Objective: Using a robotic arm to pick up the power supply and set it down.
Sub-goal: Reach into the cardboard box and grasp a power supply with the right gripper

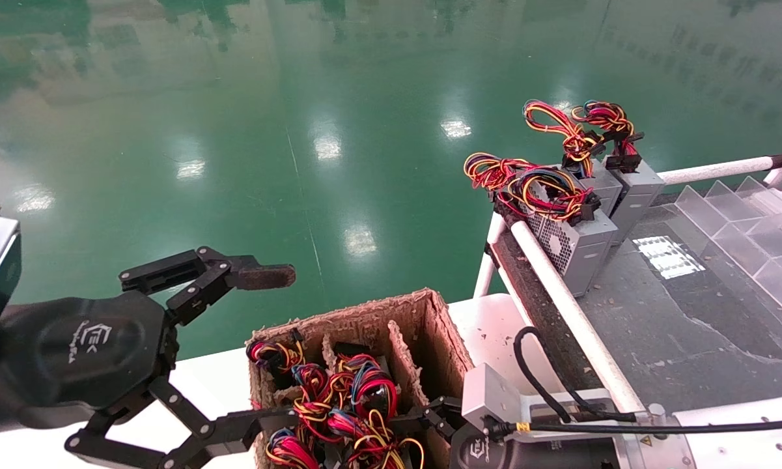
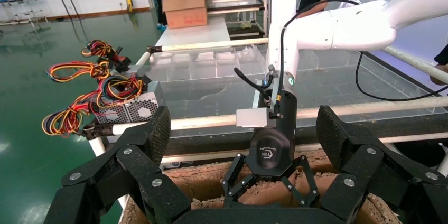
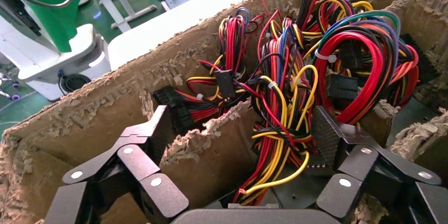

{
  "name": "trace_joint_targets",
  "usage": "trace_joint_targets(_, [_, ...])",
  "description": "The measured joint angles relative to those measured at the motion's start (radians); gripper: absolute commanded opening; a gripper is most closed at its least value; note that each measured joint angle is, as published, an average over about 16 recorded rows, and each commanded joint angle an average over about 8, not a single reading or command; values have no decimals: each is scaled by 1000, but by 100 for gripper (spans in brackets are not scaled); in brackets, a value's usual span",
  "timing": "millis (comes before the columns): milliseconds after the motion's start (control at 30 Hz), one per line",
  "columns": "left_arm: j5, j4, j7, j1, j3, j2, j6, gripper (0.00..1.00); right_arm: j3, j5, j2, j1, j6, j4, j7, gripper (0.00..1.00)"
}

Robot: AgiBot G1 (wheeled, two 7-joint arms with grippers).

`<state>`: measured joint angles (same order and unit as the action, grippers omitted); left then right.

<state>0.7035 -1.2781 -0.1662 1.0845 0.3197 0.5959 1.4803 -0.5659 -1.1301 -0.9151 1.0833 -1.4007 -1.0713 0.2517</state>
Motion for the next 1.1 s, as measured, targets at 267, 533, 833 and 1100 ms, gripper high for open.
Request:
trace_joint_targets(267, [0,0,0,0,0,0,0,100,-5,0,-29,7,-3,49,-20,0])
trace_joint_targets(533, [0,0,0,0,1,0,0,100,-13,-5,-46,14,-16,87,-34,0])
trace_joint_targets(833, [-1,0,0,0,1,0,0,100,-14,-2,-55,9,-21,117,-47,0])
trace_joint_targets(1100, [-1,0,1,0,1,0,0,100,-8,9,-60,5,-20,132,-62,0])
